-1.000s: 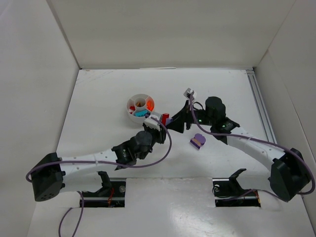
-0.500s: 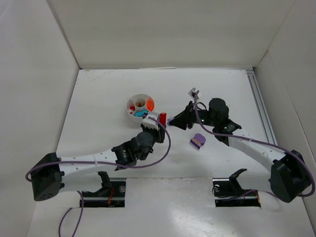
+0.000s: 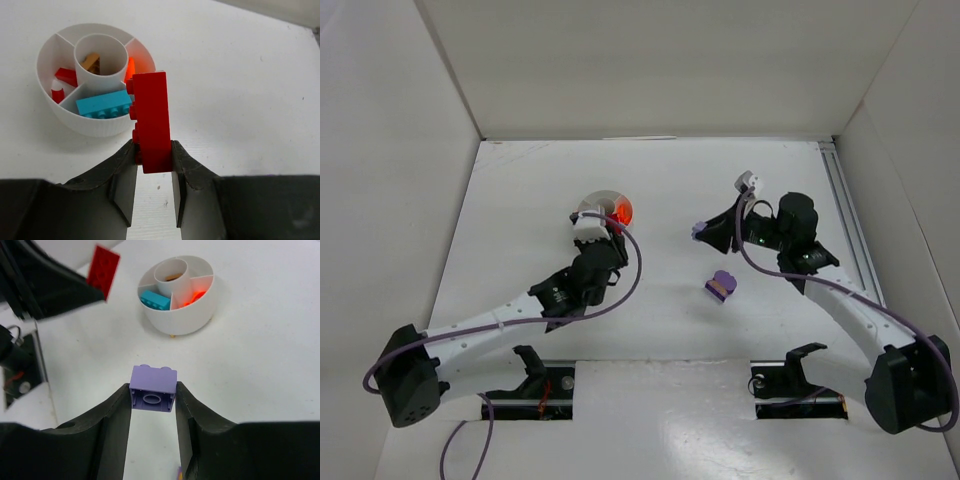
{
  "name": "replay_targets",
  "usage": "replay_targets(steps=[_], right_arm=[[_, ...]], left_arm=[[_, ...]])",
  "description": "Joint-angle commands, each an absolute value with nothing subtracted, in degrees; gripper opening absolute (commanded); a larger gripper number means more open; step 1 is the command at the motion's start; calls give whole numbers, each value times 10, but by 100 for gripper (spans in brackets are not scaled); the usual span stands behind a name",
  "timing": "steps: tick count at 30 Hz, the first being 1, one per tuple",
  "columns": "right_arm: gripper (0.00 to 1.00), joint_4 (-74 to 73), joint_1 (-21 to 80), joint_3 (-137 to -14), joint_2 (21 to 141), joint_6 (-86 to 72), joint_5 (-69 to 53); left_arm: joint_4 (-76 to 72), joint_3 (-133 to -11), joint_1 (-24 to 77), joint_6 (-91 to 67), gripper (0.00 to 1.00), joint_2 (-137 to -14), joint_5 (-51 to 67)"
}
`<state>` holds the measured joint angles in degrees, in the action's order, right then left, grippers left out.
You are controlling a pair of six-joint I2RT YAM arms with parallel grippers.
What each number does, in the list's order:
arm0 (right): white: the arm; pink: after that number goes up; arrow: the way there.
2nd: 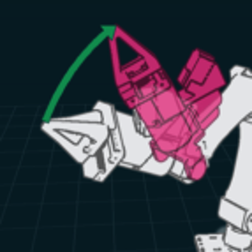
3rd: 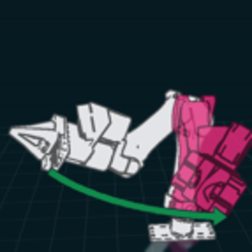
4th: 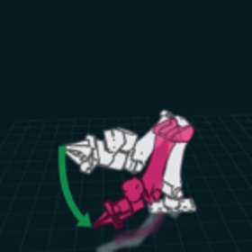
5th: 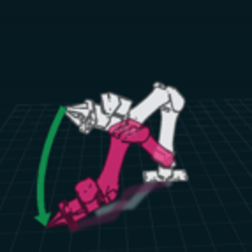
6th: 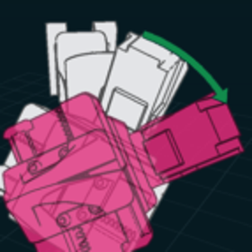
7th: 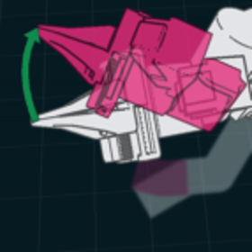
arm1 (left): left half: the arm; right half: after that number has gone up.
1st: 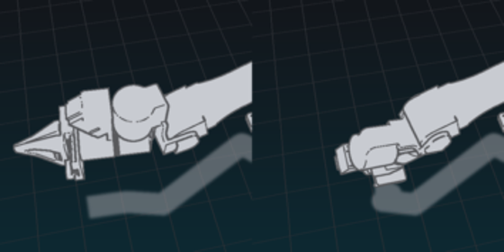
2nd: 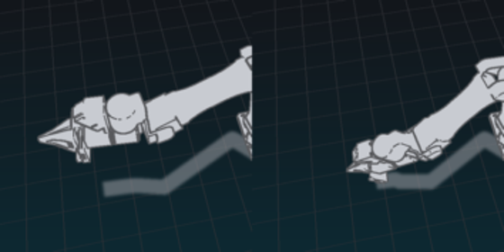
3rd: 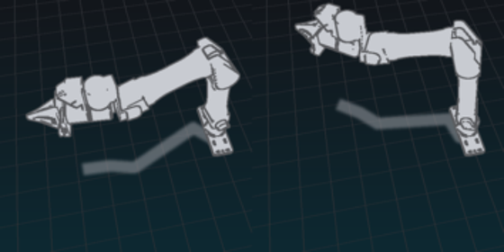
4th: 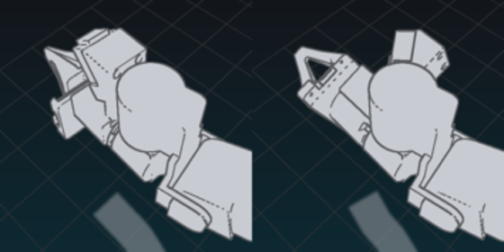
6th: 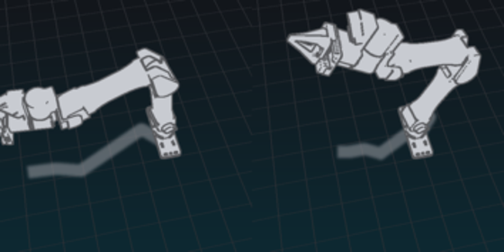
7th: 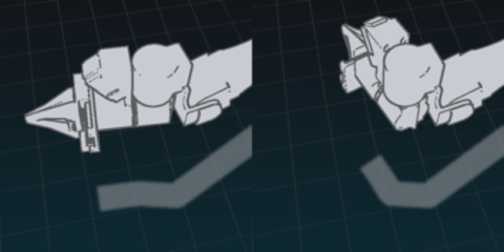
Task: Sort the legos into containers by color
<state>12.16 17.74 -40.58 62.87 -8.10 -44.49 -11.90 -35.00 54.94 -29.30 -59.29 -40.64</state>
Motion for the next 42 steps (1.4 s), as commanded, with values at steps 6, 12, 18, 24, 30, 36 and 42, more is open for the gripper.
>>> replay_targets(steps=[6,12,18,24,30,36,42], right_arm=[[20,-10,162,-468,621,158,-417],[20,-72,162,-497,609,236,-363],[20,-97,162,-497,604,260,-345],[21,-113,162,-508,604,272,-345],[23,-138,156,-513,599,291,-334],[23,-149,139,-519,599,291,-329],[23,-155,133,-519,599,291,-329]], left_arm=[[37,-450,473,-389,0,-547,-369],[110,-485,448,-417,0,-541,-364],[77,-469,401,-389,0,-547,-325],[11,-466,238,-350,0,-603,-149],[-26,-483,226,-294,0,-662,-135],[12,-534,203,-305,0,-726,-134],[0,-541,195,-305,0,-747,-110]])
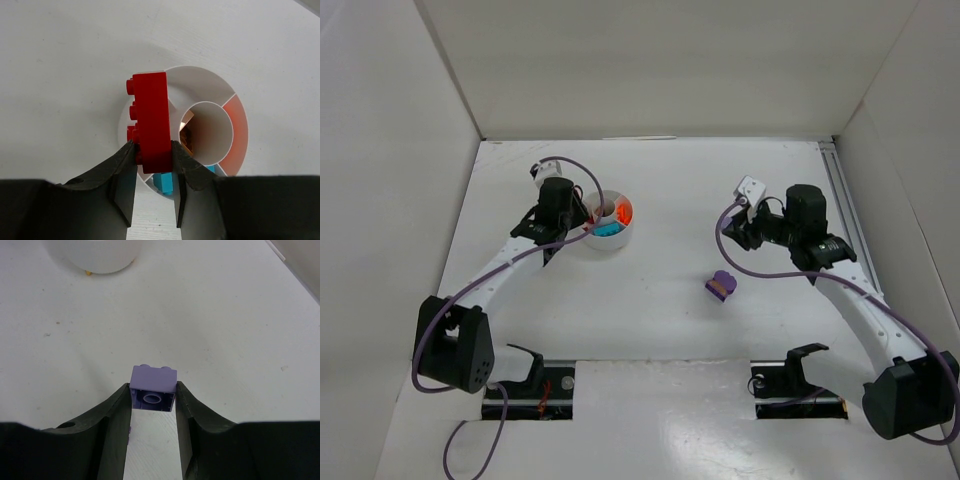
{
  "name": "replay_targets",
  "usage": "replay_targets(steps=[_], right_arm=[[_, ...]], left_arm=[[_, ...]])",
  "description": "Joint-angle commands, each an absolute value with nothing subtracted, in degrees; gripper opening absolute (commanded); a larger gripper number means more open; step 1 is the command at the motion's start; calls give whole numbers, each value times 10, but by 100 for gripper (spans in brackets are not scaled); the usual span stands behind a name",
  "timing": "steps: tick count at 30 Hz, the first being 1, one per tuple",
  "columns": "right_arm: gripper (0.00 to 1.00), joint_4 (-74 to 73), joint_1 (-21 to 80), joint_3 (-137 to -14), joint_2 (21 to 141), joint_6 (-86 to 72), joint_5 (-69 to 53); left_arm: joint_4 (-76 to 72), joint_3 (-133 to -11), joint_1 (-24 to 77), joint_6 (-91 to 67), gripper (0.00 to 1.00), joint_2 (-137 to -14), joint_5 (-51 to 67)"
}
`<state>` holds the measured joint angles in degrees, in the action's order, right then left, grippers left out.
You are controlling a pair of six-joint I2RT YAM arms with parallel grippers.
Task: Sort the legos into containers by color
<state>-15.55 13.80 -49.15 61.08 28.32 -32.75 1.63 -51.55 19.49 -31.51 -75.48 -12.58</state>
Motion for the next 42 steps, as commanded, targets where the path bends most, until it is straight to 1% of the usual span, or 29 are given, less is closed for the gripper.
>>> replay_targets(steps=[1,16,32,42], right_arm=[[23,-155,127,-519,599,291,-329],[23,-160,111,-513,593,296,-329],[23,-165,95,-513,599,312,-355],[23,-165,95,-508,593,307,-360]], left_arm=[[0,-541,195,-305,0,-747,-110],[5,-546,195,-300,0,-752,-116],[12,-546,195,-300,0,-752,-121],[23,-558,195,-279,0,-768,-104]])
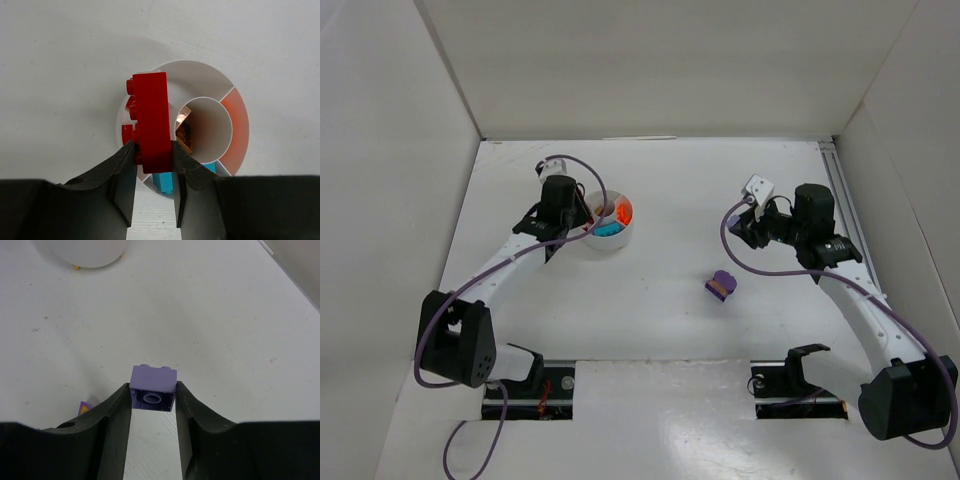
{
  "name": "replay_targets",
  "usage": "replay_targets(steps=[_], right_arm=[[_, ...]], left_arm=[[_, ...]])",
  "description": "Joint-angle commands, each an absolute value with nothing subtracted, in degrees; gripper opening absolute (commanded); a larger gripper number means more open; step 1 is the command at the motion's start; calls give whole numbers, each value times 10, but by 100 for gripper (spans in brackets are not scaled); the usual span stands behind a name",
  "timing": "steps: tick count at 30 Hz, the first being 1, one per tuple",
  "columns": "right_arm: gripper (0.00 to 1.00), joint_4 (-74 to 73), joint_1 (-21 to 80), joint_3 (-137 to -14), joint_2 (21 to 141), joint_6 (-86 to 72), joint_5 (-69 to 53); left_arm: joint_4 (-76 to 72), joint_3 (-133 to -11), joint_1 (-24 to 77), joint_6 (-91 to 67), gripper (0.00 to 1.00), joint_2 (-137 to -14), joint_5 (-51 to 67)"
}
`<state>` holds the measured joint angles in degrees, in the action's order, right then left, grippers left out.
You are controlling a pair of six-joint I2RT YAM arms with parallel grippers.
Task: Sort the legos into containers by color
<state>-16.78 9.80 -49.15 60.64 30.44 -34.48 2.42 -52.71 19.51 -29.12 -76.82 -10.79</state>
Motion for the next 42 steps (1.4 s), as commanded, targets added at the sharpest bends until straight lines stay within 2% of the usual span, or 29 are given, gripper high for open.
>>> replay_targets(steps=[1,10,18,19,22,23,26,31,34,39,40,42], right_arm=[[23,-165,95,-508,593,307,-360],[23,-165,95,-513,599,307,-355],[23,-165,95,-513,599,307,-350],[23,-165,95,-513,599,307,-350],[23,-165,95,-513,599,307,-350],[23,-165,95,-513,599,307,-350],[23,-165,95,-513,599,307,-355],[23,-165,95,-513,599,307,-355],[23,-165,95,-513,599,307,-355],[23,-171,95,-513,593,312,-355],[23,-171,95,-513,593,312,-355],[23,-171,95,-513,593,312,-360]], left_arm=[[23,-558,195,-279,0,-768,-104],[40,-589,195,-274,0,-809,-109],[76,-599,195,-286,23,-815,-109],[76,-599,195,-286,30,-808,-109],[82,-587,195,-286,38,-802,-104],[82,-587,195,-286,48,-796,-104],[88,-587,195,-286,52,-791,-104],[88,-587,195,-286,52,-773,-104],[88,-587,195,-286,58,-757,-98],[93,-582,195,-286,80,-734,-98],[98,-575,195,-291,90,-719,-98],[98,-568,200,-297,94,-708,-98]])
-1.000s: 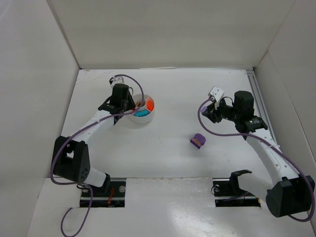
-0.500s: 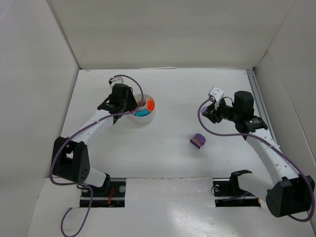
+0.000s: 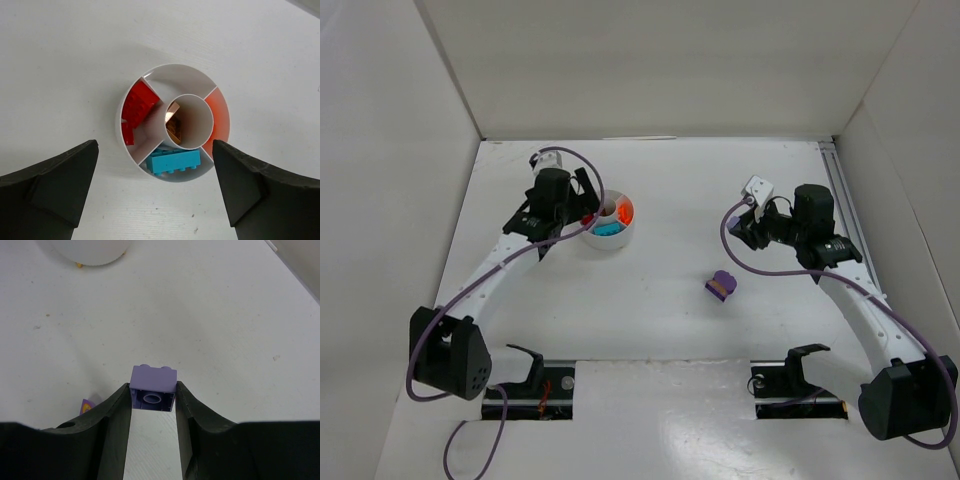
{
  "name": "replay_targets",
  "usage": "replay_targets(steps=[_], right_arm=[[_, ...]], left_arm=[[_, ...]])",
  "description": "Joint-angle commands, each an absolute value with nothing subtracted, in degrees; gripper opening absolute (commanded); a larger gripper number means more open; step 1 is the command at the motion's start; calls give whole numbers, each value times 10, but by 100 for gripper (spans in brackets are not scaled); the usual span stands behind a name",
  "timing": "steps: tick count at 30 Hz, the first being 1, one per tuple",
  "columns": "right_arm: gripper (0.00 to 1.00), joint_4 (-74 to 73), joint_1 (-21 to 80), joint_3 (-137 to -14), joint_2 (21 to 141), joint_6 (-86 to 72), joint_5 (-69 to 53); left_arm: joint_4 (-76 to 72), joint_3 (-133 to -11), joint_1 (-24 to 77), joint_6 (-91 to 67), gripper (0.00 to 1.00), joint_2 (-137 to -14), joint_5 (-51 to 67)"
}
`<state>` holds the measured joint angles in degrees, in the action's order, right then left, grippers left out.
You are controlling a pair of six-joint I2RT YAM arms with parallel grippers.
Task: Sort the legos into containers by color
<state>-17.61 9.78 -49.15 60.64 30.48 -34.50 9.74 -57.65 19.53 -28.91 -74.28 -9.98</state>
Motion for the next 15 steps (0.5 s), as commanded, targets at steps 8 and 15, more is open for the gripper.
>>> replay_targets(steps=[8,15], right_arm=[[23,-165,95,-513,593,312,-366],[23,-159,95,-513,593,312,-371]], left_arm=[[121,-557,200,-308,100,-670,-110],[141,-551,200,-325,100,-642,-127]])
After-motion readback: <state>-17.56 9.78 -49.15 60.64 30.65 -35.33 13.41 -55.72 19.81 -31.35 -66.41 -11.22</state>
